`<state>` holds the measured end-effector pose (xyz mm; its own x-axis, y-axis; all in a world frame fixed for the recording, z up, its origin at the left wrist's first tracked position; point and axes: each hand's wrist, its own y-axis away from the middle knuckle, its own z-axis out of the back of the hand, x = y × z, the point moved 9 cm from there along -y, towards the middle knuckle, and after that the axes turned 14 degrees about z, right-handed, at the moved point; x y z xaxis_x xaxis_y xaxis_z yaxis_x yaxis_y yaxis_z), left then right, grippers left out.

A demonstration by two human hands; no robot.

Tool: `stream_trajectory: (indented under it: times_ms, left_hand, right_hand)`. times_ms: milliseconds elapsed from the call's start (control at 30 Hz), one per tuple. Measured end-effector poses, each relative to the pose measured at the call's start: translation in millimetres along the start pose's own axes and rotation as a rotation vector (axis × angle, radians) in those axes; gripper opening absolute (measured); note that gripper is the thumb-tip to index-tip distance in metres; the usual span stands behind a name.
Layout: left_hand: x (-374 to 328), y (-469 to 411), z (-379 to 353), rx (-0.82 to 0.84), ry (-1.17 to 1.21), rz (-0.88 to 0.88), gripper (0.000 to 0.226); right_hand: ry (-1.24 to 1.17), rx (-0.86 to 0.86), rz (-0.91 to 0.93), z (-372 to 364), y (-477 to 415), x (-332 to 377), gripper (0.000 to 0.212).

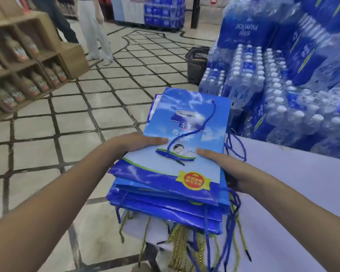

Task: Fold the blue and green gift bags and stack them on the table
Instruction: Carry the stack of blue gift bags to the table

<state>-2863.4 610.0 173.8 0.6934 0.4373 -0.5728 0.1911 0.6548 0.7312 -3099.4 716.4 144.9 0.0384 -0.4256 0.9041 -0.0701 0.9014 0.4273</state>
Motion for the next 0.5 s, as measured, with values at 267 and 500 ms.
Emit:
stream_trajectory:
  times_ms: [267, 500]
  left_hand:
    - [6.0, 30.6, 8.2, -0.145, -0.037, -0.029, 0.055]
    - [-25.1, 131.3, 12.5, -0.594, -0.370, -0.360, 0.069]
  right_hand:
    - [0.110, -0.021, -0.018, 8.1, 5.9, -2.5, 0.107]
    - [0.489, -0.234, 0.184, 30.4, 88.1, 46.7, 0.076]
